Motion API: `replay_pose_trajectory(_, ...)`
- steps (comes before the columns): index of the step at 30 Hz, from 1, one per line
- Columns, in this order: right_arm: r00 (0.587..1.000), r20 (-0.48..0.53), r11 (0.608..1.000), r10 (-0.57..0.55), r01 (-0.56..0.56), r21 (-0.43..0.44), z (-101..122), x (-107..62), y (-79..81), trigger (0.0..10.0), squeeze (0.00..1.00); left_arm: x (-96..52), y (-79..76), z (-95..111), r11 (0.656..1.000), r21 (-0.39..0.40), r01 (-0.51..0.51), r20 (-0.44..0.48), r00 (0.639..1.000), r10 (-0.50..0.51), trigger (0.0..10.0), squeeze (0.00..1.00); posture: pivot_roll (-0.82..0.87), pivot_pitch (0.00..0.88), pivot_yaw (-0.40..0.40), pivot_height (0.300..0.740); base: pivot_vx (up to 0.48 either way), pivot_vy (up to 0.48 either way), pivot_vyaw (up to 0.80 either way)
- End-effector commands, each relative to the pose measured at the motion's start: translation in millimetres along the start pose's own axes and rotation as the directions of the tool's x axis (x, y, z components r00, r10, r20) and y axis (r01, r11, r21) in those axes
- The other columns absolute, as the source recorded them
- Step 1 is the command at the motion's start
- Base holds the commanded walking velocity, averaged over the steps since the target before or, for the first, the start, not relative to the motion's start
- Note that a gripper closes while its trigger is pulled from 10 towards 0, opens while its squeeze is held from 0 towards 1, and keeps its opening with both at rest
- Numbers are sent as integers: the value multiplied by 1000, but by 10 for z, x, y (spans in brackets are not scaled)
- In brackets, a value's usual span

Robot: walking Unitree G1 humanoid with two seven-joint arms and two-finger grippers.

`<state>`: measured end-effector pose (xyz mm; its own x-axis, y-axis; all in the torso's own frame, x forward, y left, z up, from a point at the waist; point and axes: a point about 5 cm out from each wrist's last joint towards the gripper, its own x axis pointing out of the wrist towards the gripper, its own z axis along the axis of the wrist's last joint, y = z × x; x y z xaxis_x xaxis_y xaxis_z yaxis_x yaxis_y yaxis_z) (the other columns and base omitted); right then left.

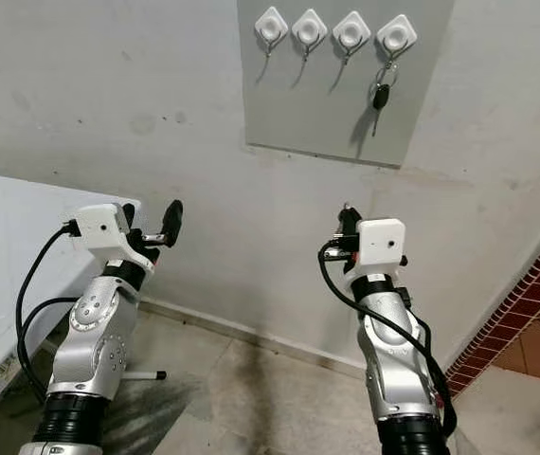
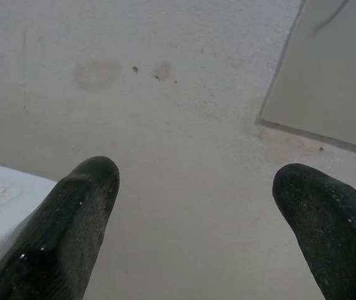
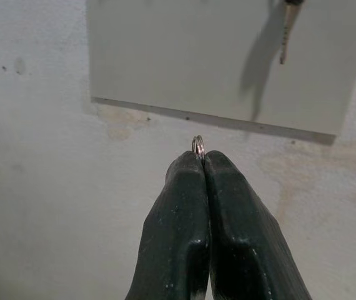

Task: Hang keys on a hook

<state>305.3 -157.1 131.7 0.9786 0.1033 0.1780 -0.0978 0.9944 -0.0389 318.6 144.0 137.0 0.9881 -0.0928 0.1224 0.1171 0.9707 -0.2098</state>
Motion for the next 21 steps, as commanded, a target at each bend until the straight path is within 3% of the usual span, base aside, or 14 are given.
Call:
replay_pose_trajectory(1, 1000, 26, 1000, 11, -11, -2, 68, 36, 5, 10000, 0, 2, 1, 42, 1000, -12, 2, 21, 1000, -1, 10000, 0, 27, 0, -20, 740, 0, 0, 0)
replay_pose_trajectory(6, 1000, 24, 1000, 13, -13, -9, 75, 33, -14, 10000, 0, -5, -5, 30, 1000, -28, -5, 19, 1000, 5, 10000, 0, 23, 0, -29, 740, 0, 448, 0)
replay_pose_trajectory(13, 1000, 16, 1000, 17, -17, -15, 73, 22, -24, 10000, 0, -23, -13, -2, 1000, 2, -2, 5, 1000, 2, 10000, 0, 18, 0, -36, 740, 0, 0, 0)
replay_pose_trajectory(21, 999, 10, 999, 35, -35, -30, 79, 18, -49, 10000, 0, 18, -89, -26, 996, 33, 86, -16, 996, -85, 10000, 0, 4, 5, -40, 740, 0, 0, 0)
